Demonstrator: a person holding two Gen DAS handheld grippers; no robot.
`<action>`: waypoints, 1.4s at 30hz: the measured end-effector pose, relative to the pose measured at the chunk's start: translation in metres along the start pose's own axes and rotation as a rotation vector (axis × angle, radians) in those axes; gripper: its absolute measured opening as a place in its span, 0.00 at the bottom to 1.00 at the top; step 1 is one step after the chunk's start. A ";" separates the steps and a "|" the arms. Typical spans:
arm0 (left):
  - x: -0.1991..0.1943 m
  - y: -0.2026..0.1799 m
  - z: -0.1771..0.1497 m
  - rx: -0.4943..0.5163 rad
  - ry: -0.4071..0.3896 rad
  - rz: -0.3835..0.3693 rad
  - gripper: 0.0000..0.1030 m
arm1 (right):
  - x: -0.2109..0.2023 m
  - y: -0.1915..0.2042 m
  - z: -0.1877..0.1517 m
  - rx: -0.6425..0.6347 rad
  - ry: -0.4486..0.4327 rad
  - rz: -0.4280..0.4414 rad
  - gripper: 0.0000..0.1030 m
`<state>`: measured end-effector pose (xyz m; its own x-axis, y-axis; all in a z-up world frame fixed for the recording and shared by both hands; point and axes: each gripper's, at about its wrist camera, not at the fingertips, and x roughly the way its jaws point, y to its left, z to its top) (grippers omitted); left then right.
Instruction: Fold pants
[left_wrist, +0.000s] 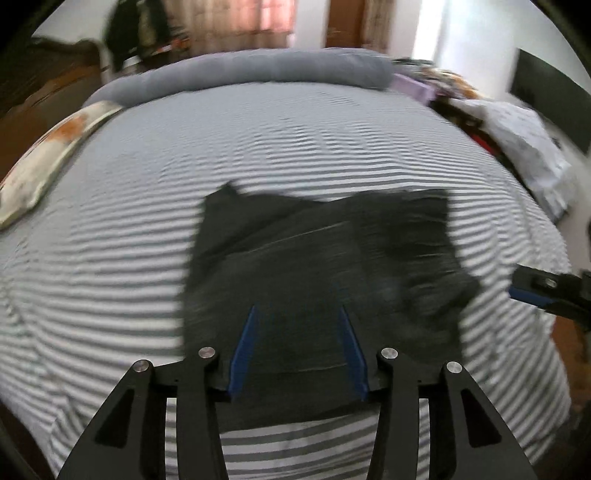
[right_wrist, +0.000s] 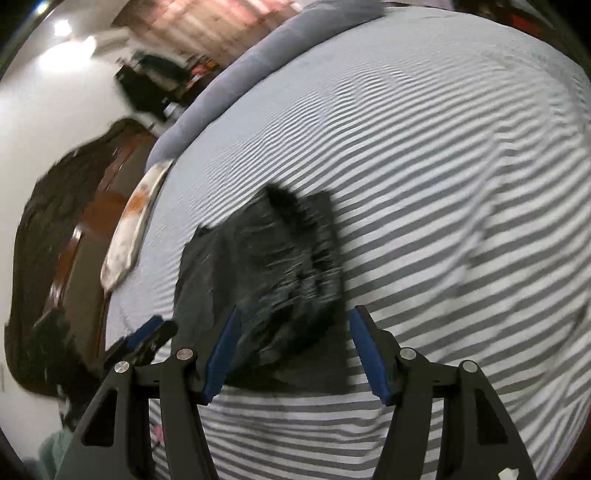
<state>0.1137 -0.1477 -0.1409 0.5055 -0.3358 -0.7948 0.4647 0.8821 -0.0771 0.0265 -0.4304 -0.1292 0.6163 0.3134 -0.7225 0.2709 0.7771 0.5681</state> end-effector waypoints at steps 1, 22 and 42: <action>0.001 0.007 -0.003 -0.010 0.002 0.013 0.45 | 0.007 0.008 -0.002 -0.021 0.019 0.006 0.54; 0.035 0.059 -0.020 -0.139 0.049 0.022 0.46 | 0.046 0.013 0.010 0.056 0.024 -0.075 0.10; 0.027 0.052 0.014 -0.033 -0.023 0.030 0.50 | 0.034 0.013 0.003 -0.021 0.052 -0.208 0.26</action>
<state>0.1616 -0.1150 -0.1578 0.5357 -0.3167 -0.7828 0.4253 0.9020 -0.0739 0.0530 -0.4109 -0.1449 0.5095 0.1727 -0.8430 0.3725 0.8388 0.3970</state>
